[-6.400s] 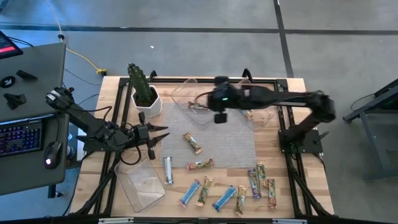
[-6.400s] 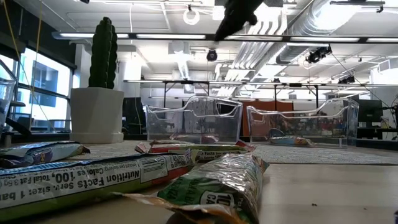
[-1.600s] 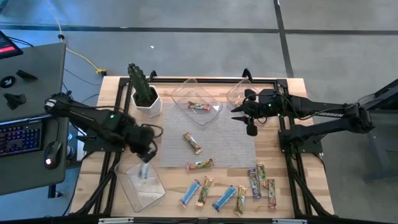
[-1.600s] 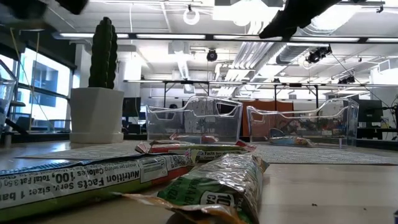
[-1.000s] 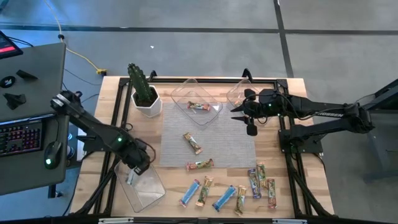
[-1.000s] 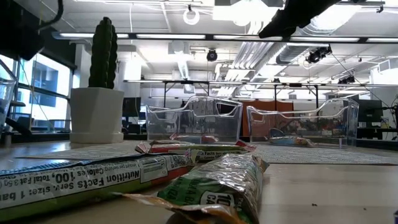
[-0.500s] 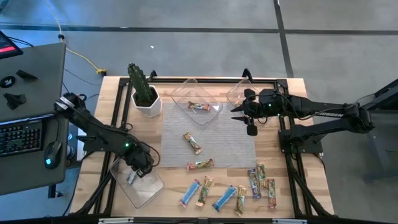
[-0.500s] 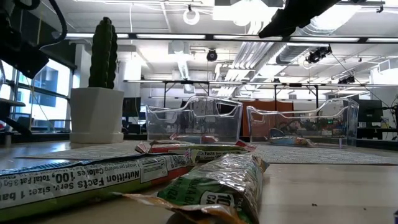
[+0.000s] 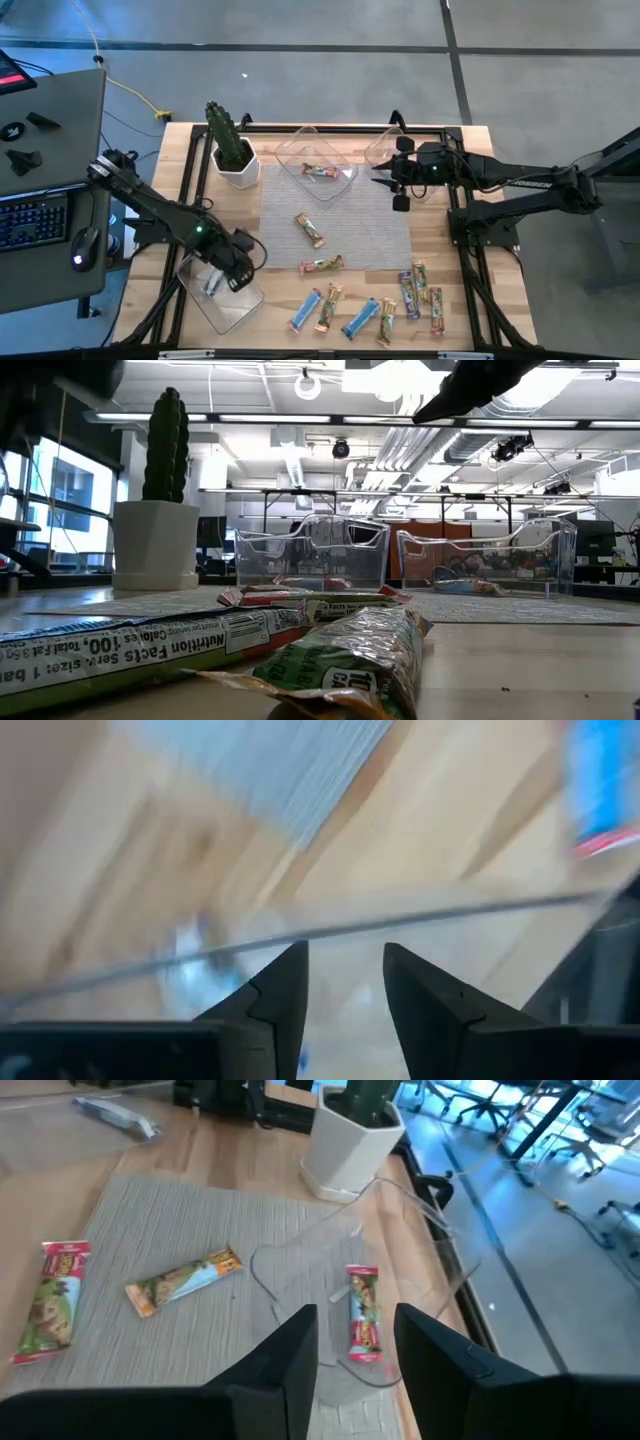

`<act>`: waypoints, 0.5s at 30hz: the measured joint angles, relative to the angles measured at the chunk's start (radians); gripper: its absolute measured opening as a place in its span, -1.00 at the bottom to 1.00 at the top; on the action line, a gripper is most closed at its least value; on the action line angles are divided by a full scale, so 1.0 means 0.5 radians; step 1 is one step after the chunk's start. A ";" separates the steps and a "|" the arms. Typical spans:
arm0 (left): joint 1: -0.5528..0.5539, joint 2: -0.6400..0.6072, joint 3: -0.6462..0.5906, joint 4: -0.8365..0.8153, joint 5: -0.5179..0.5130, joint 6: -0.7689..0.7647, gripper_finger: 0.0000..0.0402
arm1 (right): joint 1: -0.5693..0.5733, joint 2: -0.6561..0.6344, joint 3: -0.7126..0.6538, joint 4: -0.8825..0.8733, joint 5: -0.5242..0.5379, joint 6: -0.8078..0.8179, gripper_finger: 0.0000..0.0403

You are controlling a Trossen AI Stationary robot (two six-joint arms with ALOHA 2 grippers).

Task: Pick and place Granola Bars by type
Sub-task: Put the red granola bar into the top left transparent bin

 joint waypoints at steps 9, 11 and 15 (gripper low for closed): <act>0.027 -0.002 0.453 0.219 -1.041 0.966 -0.37 | 0.102 0.135 0.001 0.018 -0.139 -0.011 -0.41; 0.075 -0.001 0.450 0.346 -1.048 1.171 -0.37 | 0.167 0.192 0.001 0.021 -0.108 -0.048 -0.41; 0.206 0.088 0.416 0.522 -0.971 1.446 -0.37 | 0.307 0.289 0.001 0.024 0.071 -0.131 -0.37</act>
